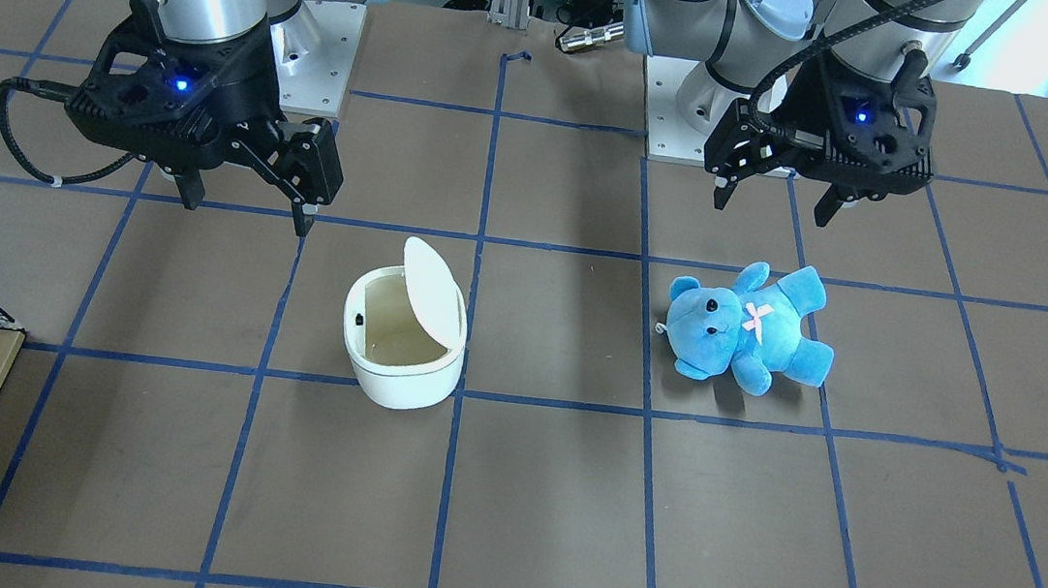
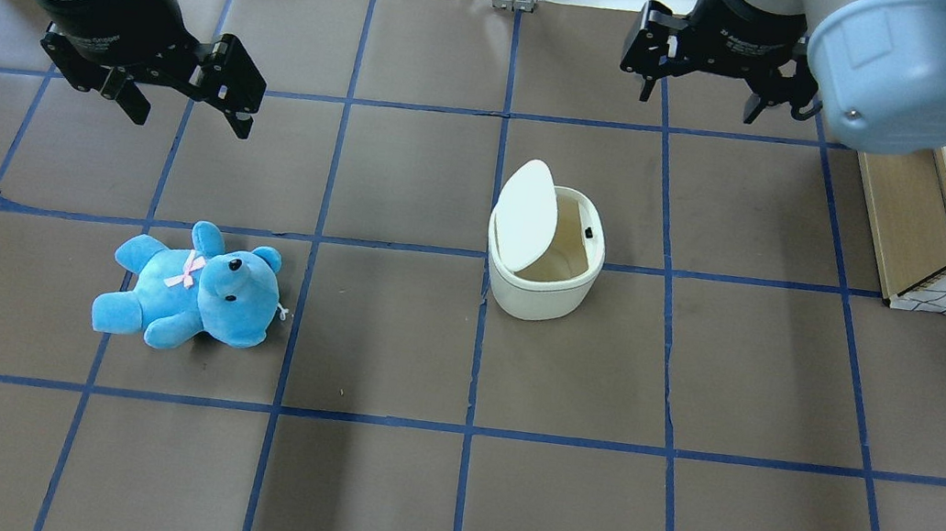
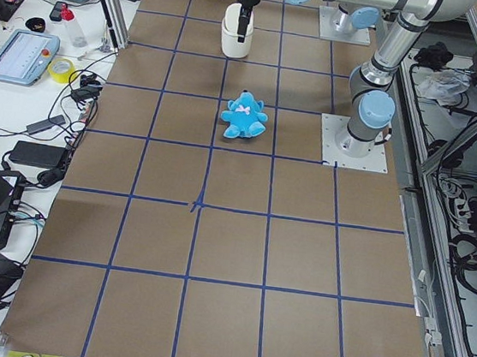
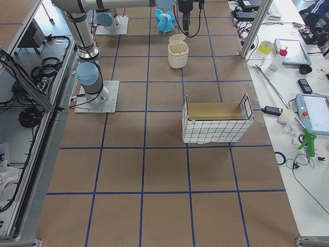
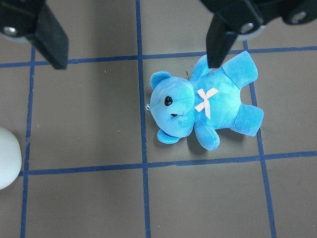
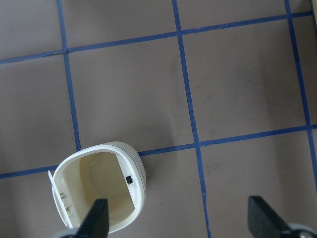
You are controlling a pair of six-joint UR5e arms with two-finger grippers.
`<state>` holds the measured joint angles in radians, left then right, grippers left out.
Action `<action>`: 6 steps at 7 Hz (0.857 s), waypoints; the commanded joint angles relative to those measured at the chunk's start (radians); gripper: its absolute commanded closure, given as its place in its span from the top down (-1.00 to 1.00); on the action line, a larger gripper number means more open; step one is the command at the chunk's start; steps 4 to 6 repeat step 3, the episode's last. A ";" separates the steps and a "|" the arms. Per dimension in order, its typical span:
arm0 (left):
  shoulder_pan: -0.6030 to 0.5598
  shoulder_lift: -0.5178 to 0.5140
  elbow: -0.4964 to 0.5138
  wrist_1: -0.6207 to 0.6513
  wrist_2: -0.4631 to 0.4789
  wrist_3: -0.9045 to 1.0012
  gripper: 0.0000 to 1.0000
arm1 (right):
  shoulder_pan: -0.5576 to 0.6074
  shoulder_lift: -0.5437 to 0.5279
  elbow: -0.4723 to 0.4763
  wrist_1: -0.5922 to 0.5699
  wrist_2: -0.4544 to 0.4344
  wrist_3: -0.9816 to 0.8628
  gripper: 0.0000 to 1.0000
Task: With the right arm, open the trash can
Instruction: 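Lift the lid upward with the right gripper and raise the arm away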
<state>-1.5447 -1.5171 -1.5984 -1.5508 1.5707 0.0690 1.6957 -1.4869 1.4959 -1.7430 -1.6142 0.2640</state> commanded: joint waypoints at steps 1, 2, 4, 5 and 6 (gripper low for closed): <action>0.000 0.000 0.000 0.000 -0.001 0.000 1.00 | -0.004 -0.006 -0.002 0.049 -0.003 -0.061 1.00; 0.000 0.000 0.000 0.000 -0.001 0.000 1.00 | -0.004 -0.007 0.000 0.049 -0.003 -0.099 1.00; 0.000 0.000 0.000 0.000 -0.001 0.000 1.00 | -0.001 -0.007 0.000 0.054 0.000 -0.100 1.00; 0.000 0.000 0.000 0.000 -0.001 0.000 1.00 | -0.001 -0.007 0.000 0.054 0.000 -0.100 1.00; 0.000 0.000 0.000 0.000 -0.001 0.000 1.00 | -0.001 -0.007 0.000 0.054 0.000 -0.100 1.00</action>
